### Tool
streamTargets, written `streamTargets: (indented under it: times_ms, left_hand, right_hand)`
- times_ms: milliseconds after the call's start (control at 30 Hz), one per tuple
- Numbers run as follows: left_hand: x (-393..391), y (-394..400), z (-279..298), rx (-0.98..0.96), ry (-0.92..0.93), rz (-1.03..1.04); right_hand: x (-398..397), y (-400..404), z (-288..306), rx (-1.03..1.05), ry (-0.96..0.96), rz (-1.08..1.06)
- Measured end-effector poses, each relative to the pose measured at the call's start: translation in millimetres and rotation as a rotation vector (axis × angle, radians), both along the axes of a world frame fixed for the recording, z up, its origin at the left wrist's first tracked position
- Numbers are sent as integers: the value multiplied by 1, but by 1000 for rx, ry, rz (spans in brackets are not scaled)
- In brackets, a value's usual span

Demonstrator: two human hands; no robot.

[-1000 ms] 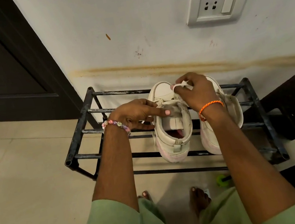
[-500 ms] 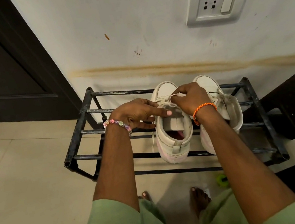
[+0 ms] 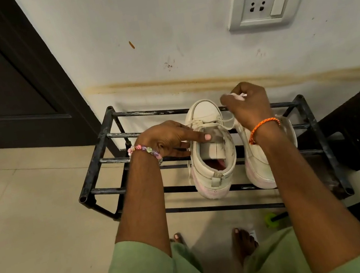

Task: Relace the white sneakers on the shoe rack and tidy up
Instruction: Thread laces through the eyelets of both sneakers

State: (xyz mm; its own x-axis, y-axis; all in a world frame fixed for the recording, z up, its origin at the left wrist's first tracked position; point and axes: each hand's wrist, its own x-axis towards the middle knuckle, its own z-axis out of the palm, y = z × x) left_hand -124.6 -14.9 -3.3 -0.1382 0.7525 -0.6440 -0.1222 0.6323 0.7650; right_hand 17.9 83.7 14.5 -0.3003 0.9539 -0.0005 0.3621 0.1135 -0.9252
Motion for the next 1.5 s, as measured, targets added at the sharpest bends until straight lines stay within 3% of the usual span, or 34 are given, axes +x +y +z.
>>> streamTargets:
  times_ms: [167,467,533,600,833,900,1000,1067,1133,1267,1500]
  left_hand:
    - [0,-1,0,6,-22,8]
    - [0,1,-5,0,-17,34]
    - [-1,1,-5,5,-17,31]
    - [-2,0,-6,12,-25,30]
    - [-4,0,-6,18,-49,22]
    - [-4,0,-6,20,-59,24]
    - [-4,0,-6,25,-66,27]
    - [-3,0,-6,34,-66,29]
    - [-2,0,-5,38,-68,32]
    - [-2,1,-5,34,-71,35]
    - [-2,3,-7,15,-57,42]
  right_hand:
    - [-4,-6,-16,20,-458,240]
    - [-16,-9,-24,49,-591,263]
    - [-15,-7,-25,70,-516,252]
    - [-12,-2,-23,34,-322,210]
    - [-3,2,5,-356,457,214]
    - [-4,4,6,-368,526,178]
    - [-5,7,-7,-108,226,14]
    - [-4,8,-21,33,-94,68]
    - [-5,6,-32,23,-302,197]
    - [-11,2,-30,19,-470,294]
    - [-16,-4,-27,52,-533,229]
